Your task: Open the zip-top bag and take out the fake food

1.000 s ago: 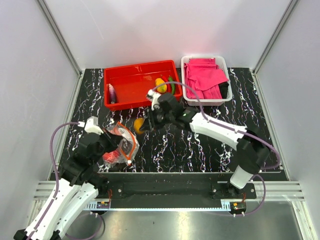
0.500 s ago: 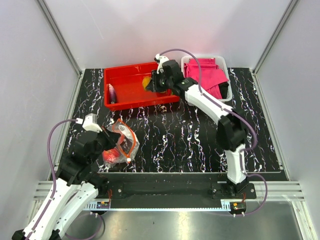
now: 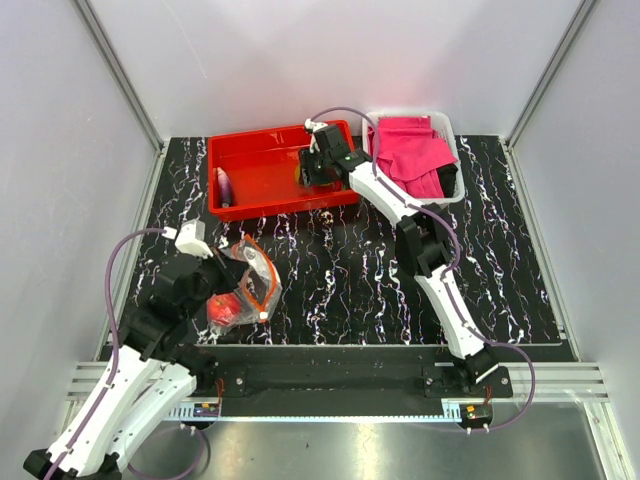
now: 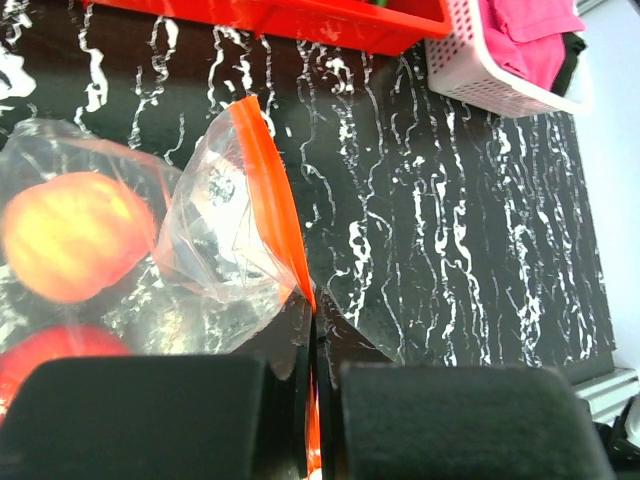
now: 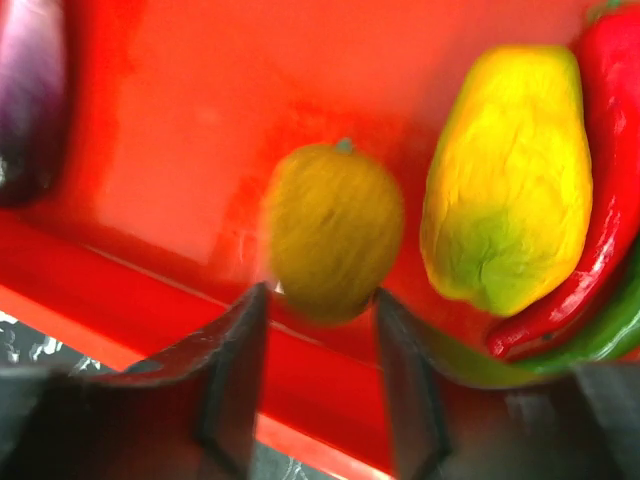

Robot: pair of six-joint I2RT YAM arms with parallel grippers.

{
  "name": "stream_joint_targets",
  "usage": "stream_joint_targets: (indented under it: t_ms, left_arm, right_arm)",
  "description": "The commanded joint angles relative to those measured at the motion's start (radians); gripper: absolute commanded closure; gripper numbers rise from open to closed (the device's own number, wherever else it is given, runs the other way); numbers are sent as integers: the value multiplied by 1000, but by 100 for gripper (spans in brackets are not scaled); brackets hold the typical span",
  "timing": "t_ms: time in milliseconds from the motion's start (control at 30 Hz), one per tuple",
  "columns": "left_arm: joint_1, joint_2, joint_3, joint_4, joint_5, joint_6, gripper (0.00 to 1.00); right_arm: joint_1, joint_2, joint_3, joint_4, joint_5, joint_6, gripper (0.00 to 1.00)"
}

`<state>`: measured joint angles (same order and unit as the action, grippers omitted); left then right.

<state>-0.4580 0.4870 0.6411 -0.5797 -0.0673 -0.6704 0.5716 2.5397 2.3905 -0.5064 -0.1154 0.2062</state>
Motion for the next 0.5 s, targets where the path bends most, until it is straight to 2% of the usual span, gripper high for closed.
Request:
stream_joint_targets:
  t_ms: [0,33,133,300,467]
  left_arm:
    - [-2,18,34,104,50,2,100]
    - [-2,19,34,115,53,-6,100]
    - [-2,28,32,118,55,-35,100]
    - [-2,32,29,112,54,-81,100]
    - [-2,32,23,103,53,-126,100]
  right_arm:
    - [5,-10,61,-64,16,-25,37]
    - [5,-18,62,-75,16,-21,27]
    - [5,-48,62,-104,16,-8,15]
    - [4,-180,-19,-146,-45,65,13]
    - [13,-387,-258,-129,-113,154,11]
